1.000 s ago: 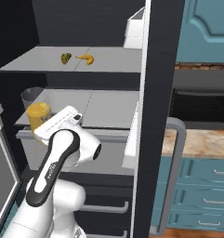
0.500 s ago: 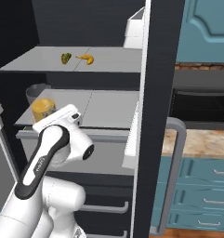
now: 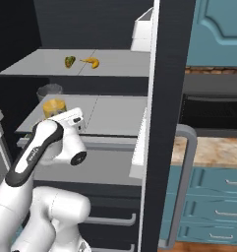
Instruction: Move the banana and tacos from the second highest shelf to the top shelf to make space. Then, place the pitcher from the counter on the cleared second highest shelf.
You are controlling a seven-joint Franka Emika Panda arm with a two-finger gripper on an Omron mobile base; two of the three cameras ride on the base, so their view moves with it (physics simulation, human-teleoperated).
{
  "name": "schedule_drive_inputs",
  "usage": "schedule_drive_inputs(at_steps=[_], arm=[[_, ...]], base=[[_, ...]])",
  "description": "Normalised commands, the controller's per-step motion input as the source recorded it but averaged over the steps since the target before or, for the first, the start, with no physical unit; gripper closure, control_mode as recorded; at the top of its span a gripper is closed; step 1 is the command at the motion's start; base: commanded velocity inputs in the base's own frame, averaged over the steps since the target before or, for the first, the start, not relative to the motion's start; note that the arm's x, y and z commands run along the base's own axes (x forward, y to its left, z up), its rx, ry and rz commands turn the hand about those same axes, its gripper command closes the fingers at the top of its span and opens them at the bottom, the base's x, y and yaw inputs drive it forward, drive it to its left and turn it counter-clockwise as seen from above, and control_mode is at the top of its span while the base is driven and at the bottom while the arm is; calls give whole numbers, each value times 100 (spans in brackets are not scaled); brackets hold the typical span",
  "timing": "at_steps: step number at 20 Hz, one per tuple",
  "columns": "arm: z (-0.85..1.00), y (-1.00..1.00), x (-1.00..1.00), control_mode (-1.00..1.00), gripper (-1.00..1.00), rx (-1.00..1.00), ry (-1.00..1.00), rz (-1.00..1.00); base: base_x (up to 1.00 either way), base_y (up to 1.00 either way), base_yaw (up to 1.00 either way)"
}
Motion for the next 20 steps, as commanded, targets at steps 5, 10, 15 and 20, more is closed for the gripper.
schedule_drive_inputs(at_steps=[5,10,15,20], arm=[[-24,0,49,-100,100,0,0,-18],[-44,-15,45,-100,100,0,0,-15],[-35,-19,52,-100,100,0,0,-13],[-30,-24,52,-100,100,0,0,-11]], base=[[0,0,0],[0,0,0],[0,0,0],[0,0,0]])
